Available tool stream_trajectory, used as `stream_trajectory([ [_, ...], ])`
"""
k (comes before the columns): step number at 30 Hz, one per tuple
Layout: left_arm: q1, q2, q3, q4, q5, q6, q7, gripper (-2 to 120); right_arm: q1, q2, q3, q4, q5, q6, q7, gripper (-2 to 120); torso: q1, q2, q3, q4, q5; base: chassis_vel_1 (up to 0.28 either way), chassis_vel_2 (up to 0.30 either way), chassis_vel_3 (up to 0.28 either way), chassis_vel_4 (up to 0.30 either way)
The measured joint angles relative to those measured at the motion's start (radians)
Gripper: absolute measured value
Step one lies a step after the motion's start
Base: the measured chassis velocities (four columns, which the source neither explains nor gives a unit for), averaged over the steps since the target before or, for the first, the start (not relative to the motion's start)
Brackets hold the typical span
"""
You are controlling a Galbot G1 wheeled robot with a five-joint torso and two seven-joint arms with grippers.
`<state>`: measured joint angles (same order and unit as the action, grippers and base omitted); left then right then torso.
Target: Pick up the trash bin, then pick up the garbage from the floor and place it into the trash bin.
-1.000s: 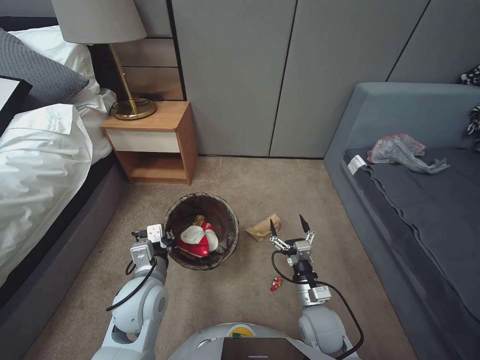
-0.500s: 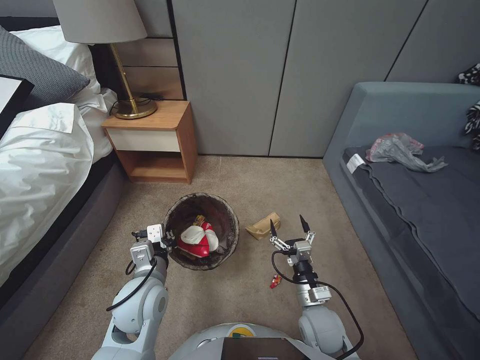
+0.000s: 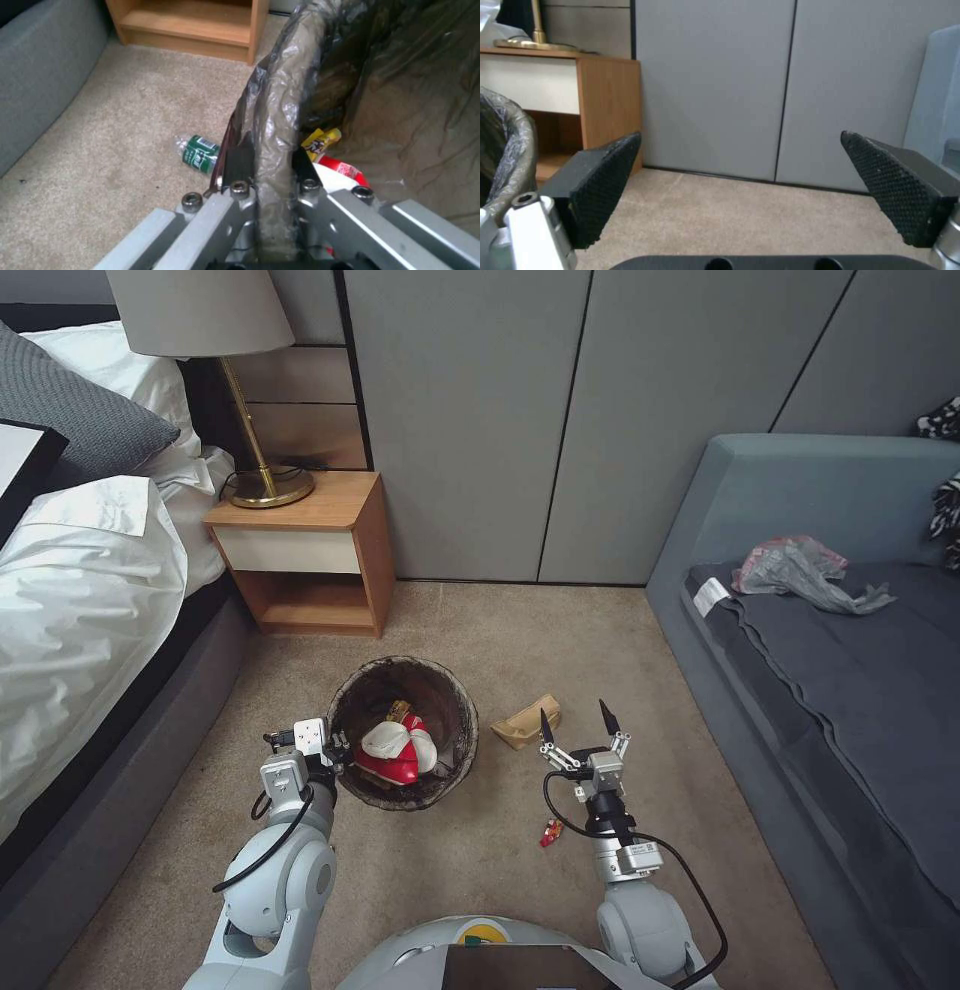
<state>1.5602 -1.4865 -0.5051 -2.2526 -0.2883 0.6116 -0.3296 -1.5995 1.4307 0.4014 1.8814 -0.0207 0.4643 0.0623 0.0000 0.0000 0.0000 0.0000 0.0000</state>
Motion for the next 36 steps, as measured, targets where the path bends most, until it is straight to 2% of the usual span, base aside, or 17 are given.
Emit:
stream_trajectory([
  [18,0.000,0.000,0.000,0.000,0.000,0.000,0.000,0,0.003,-0.006,-0.005,0.003,0.007,-0.026,0.006,100,0.000,0.000,0.000,0.0001,0.0000,0.000,0.000,0.000,0.000],
  [19,0.000,0.000,0.000,0.000,0.000,0.000,0.000,0,0.008,-0.018,-0.016,0.009,0.026,-0.071,0.020,100,0.000,0.000,0.000,-0.0001,0.0001,0.000,0.000,0.000,0.000],
  [21,0.000,0.000,0.000,0.000,0.000,0.000,0.000,0,0.009,-0.020,-0.019,0.011,0.031,-0.082,0.023,100,0.000,0.000,0.000,-0.0001,0.0000,0.000,0.000,0.000,0.000],
  [25,0.000,0.000,0.000,0.000,0.000,0.000,0.000,0,0.027,-0.056,-0.055,0.033,0.095,-0.227,0.066,100,0.000,0.000,0.000,0.0000,0.0000,0.000,0.000,0.000,0.000],
  [30,0.000,0.000,0.000,0.000,0.000,0.000,0.000,0,0.029,-0.068,-0.065,0.042,0.122,-0.276,0.082,100,0.000,0.000,0.000,-0.0001,0.0001,0.000,0.000,0.000,0.000],
  [33,0.000,0.000,0.000,0.000,0.000,0.000,0.000,0,0.032,-0.083,-0.077,0.053,0.155,-0.332,0.102,100,0.000,0.000,0.000,0.0000,0.0000,0.000,0.000,0.000,0.000],
  [36,0.000,0.000,0.000,0.000,0.000,0.000,0.000,0,0.038,-0.108,-0.097,0.072,0.213,-0.431,0.136,100,0.000,0.000,0.000,0.0000,0.0001,0.000,0.000,0.000,0.000],
])
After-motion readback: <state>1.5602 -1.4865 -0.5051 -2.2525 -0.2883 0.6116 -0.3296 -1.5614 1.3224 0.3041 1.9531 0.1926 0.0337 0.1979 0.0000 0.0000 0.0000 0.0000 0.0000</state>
